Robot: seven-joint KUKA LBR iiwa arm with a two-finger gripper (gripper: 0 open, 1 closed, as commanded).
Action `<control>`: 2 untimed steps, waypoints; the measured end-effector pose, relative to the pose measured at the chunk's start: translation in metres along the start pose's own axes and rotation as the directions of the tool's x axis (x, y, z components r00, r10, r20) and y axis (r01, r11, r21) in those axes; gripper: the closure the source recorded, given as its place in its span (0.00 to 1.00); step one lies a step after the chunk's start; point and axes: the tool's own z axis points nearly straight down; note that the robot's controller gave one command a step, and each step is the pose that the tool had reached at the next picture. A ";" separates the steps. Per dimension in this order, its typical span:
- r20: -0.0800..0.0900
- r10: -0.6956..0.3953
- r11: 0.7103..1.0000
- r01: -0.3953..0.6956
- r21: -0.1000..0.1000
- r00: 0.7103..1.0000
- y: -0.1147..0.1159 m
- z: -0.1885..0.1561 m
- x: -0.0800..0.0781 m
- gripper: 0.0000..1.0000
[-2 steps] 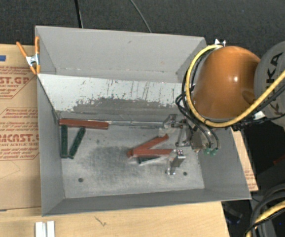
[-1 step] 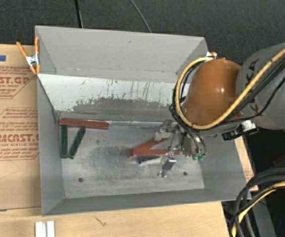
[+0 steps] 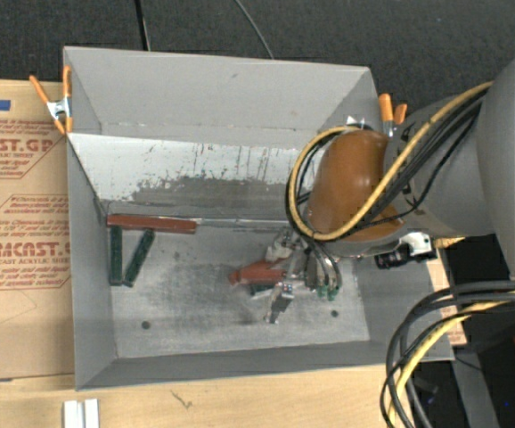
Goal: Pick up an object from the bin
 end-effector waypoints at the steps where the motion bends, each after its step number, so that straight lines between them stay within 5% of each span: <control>1: 0.028 0.059 0.998 -0.059 -0.001 0.998 0.009 0.030 -0.006 1.00; 2: 0.028 0.058 0.998 -0.058 -0.001 0.998 0.009 0.030 -0.006 1.00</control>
Offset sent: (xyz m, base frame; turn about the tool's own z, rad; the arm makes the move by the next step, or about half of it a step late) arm 0.0000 0.0000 0.0000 0.0000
